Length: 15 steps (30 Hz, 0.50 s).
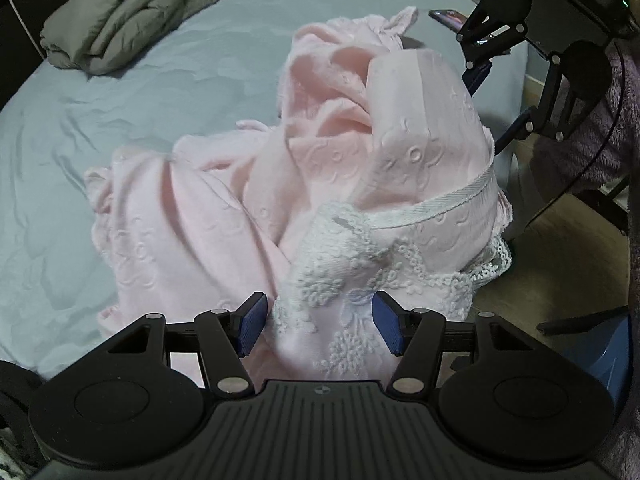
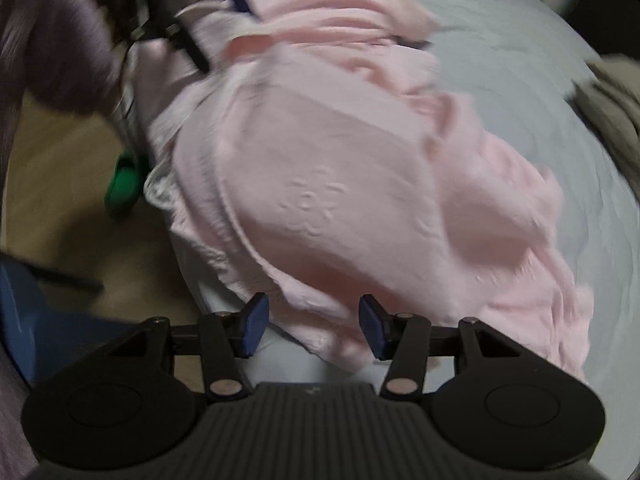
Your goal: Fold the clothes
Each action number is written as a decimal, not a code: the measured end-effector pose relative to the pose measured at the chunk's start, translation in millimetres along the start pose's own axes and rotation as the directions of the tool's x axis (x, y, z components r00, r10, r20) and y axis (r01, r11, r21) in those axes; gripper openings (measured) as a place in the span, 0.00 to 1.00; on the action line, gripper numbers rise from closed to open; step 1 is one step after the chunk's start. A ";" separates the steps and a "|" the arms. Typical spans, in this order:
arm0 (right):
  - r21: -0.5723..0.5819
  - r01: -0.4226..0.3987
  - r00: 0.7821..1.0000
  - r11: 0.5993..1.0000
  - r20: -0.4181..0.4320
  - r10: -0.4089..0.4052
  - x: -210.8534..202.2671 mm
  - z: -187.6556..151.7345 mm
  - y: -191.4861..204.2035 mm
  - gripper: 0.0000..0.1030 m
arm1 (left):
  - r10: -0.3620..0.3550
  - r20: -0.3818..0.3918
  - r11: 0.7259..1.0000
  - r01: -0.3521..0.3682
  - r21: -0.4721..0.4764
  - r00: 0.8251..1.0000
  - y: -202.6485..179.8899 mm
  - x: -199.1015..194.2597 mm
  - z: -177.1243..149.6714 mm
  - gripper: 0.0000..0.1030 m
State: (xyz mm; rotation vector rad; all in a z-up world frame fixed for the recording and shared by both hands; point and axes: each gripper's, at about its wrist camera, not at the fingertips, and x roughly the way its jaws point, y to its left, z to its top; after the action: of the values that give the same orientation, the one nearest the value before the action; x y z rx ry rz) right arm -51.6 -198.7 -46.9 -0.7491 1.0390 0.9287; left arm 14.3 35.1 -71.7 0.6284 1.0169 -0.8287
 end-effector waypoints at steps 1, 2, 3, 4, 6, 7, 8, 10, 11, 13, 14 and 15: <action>-0.025 0.005 1.000 1.000 -0.005 -0.005 3.7 1.7 2.9 0.52 | -0.003 -0.001 1.000 0.003 -0.009 1.000 0.0 1.5 -0.3 0.49; -0.046 0.008 1.000 0.999 -0.011 -0.009 7.4 3.4 5.2 0.49 | -0.006 -0.002 1.000 0.006 -0.018 1.000 0.0 3.0 -0.6 0.42; -0.068 0.012 1.000 0.998 -0.018 -0.013 11.2 5.0 7.6 0.45 | -0.013 -0.002 0.999 0.013 -0.029 1.000 0.6 3.4 -0.8 0.38; -0.087 0.015 1.000 0.996 -0.027 -0.017 14.7 6.1 9.7 0.40 | -0.022 0.003 0.999 0.022 -0.041 1.000 1.6 2.6 -1.3 0.30; -0.114 0.025 0.998 0.993 -0.058 -0.032 21.2 7.4 12.4 0.22 | -0.034 0.012 0.998 0.034 -0.055 0.999 2.5 -1.2 -2.6 0.24; -0.110 0.029 0.997 0.993 -0.062 -0.036 21.3 8.3 12.2 0.21 | -0.044 0.018 0.997 0.045 -0.057 0.999 2.1 -4.1 -4.0 0.19; -0.103 0.030 0.998 0.994 -0.060 -0.037 20.4 9.2 11.7 0.16 | -0.058 0.025 0.997 0.059 -0.058 0.998 1.4 -7.5 -5.6 0.16; -0.063 0.040 0.998 0.997 -0.038 -0.042 13.0 12.0 7.8 0.13 | -0.082 0.040 0.995 0.084 -0.048 0.996 -2.1 -16.0 -10.4 0.13; -0.035 0.046 0.999 0.998 -0.020 -0.047 7.6 13.6 4.7 0.12 | -0.090 0.048 0.995 0.092 -0.041 0.995 -4.8 -20.8 -12.9 0.13; 0.026 0.064 0.998 0.998 0.019 -0.065 -5.1 16.3 -3.2 0.12 | -0.111 0.067 0.993 0.113 -0.033 0.992 -10.5 -30.1 -18.1 0.13; 0.056 0.077 0.996 0.995 0.035 -0.079 -11.3 17.4 -7.4 0.12 | -0.128 0.076 0.991 0.131 -0.031 0.989 -13.8 -33.7 -20.7 0.13; 0.081 0.093 0.994 0.992 0.048 -0.097 -16.7 18.4 -11.4 0.12 | -0.141 0.079 0.989 0.144 -0.026 0.987 -17.7 -35.7 -23.1 0.13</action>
State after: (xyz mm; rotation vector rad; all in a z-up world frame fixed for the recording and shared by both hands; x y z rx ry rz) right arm -38.0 -192.2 -24.1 -0.7001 0.9805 0.8167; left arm -21.5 54.1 -49.8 0.4976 1.0116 -0.9534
